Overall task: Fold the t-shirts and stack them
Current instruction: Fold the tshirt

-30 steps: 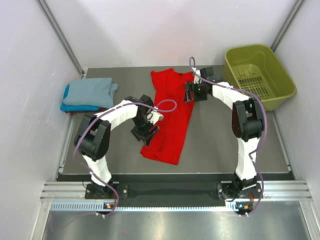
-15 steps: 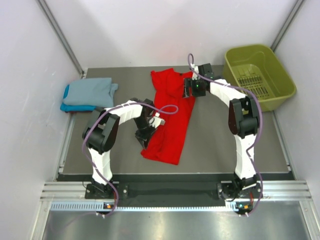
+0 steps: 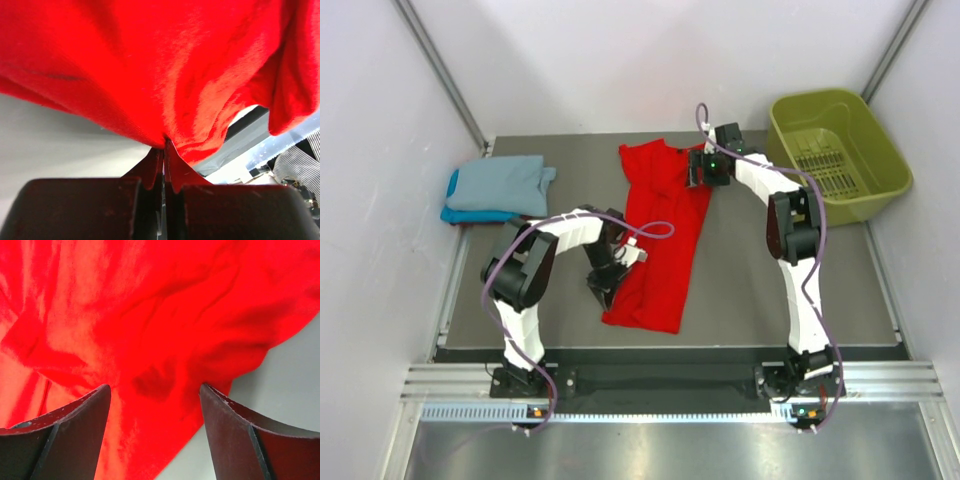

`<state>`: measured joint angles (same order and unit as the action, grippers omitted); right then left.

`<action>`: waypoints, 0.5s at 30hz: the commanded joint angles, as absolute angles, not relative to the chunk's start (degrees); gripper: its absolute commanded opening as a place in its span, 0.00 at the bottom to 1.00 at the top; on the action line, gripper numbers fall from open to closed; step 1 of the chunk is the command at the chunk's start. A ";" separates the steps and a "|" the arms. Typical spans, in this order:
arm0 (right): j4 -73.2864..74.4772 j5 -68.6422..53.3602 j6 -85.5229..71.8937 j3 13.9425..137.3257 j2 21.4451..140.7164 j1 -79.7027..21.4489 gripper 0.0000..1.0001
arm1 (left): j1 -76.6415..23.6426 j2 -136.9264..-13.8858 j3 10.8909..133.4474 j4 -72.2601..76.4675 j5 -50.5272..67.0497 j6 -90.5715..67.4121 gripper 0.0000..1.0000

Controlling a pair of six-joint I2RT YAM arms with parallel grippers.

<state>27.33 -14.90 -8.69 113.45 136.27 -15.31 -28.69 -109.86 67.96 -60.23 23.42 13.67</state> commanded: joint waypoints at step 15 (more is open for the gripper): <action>24.43 -14.33 -8.26 127.88 145.37 -13.18 0.76 | -32.34 -110.83 71.37 -63.46 26.90 13.45 0.00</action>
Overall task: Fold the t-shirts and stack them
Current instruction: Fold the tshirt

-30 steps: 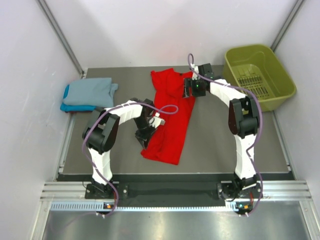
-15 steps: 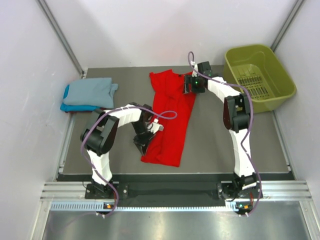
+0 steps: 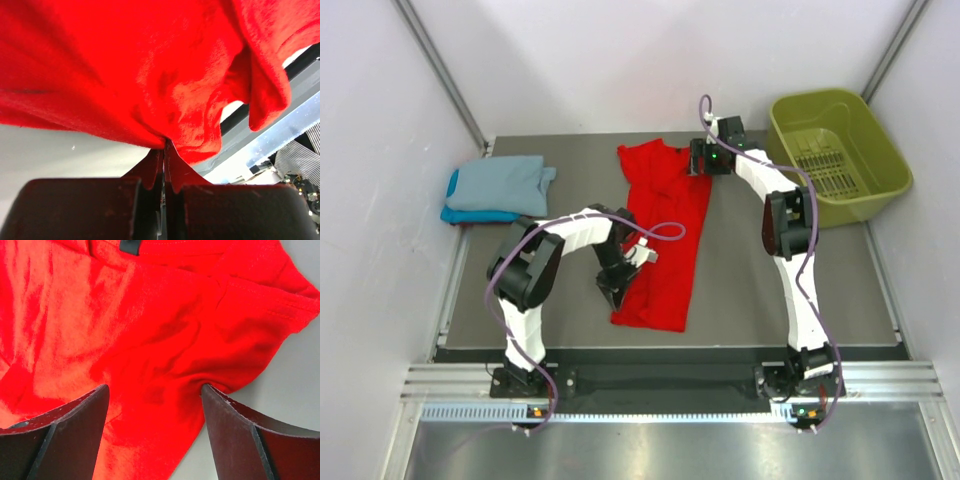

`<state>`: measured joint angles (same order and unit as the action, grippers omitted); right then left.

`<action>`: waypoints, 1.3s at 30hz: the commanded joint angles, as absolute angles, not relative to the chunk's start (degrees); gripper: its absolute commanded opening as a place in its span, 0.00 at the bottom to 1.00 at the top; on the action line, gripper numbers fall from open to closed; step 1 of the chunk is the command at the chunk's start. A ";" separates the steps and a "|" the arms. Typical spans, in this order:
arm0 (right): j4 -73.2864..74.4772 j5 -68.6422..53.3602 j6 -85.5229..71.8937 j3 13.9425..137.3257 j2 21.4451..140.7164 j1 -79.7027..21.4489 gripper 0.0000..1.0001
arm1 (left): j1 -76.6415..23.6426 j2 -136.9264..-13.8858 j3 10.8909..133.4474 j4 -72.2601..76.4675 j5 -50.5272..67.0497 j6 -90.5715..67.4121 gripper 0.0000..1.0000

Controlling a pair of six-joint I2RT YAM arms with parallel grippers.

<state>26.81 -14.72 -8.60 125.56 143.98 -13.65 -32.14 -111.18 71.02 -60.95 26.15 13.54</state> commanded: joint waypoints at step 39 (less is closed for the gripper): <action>26.17 -12.45 -8.07 109.45 109.73 -11.34 0.83 | -30.85 -99.50 80.33 -64.78 22.14 15.65 0.53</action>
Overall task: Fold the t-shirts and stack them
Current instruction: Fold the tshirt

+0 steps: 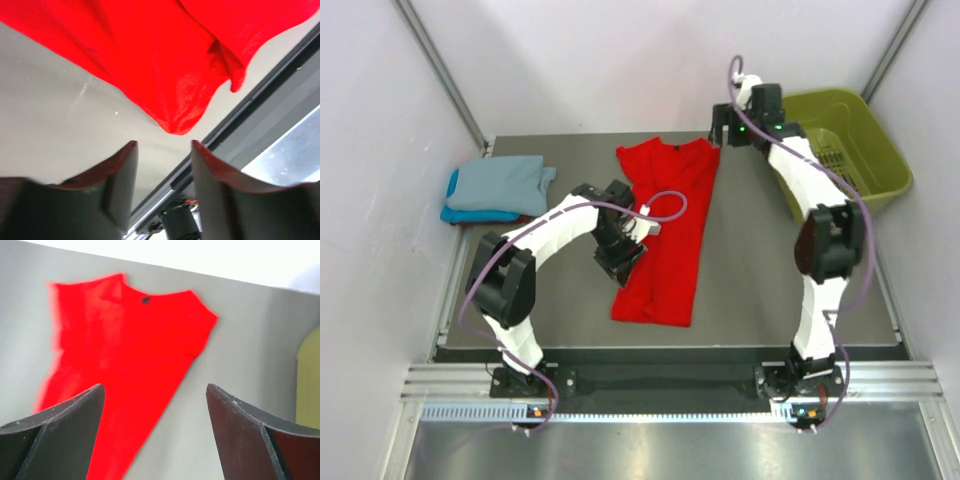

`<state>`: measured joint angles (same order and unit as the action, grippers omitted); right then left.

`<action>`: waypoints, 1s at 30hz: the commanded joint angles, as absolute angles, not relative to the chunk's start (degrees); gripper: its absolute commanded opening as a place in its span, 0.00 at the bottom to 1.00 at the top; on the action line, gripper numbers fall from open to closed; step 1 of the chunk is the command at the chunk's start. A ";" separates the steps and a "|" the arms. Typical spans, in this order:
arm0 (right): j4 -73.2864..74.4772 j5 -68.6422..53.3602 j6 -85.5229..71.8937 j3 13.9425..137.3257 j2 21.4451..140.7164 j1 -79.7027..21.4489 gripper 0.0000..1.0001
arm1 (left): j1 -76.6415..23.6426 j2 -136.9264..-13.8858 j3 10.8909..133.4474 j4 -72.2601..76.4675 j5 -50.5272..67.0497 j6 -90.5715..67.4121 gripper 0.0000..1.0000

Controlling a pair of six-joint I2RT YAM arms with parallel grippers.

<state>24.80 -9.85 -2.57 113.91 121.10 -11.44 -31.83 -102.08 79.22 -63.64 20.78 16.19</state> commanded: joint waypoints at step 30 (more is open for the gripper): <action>15.03 -37.27 -44.30 38.66 91.39 -31.72 0.72 | -25.14 -97.03 58.72 -43.25 32.26 -6.68 0.46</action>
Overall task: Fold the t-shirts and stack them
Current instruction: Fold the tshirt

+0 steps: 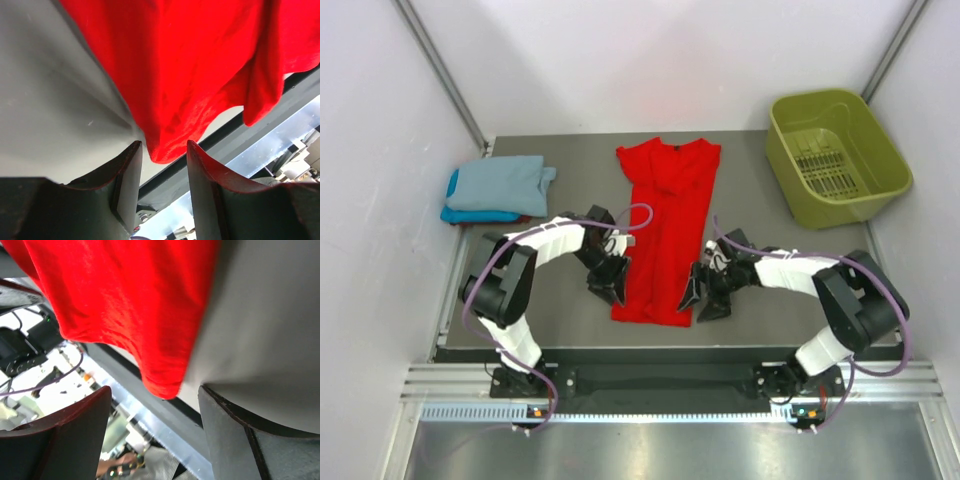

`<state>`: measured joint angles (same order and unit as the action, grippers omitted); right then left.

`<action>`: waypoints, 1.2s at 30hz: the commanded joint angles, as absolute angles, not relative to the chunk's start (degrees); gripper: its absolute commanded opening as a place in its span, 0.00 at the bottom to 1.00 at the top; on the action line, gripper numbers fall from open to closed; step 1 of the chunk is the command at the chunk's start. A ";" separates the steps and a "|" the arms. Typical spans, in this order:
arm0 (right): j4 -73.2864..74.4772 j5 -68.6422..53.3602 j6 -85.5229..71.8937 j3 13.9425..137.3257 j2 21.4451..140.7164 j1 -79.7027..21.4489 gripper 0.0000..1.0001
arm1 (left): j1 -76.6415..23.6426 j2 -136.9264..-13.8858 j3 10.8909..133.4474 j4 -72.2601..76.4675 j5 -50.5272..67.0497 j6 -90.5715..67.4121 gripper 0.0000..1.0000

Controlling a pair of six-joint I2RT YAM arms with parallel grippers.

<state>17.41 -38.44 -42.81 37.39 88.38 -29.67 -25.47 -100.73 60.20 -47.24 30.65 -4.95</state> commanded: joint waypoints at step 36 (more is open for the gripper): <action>25.48 -29.62 -34.28 48.33 85.26 -30.41 0.00 | -24.43 -96.77 60.81 -47.19 40.34 -2.82 0.00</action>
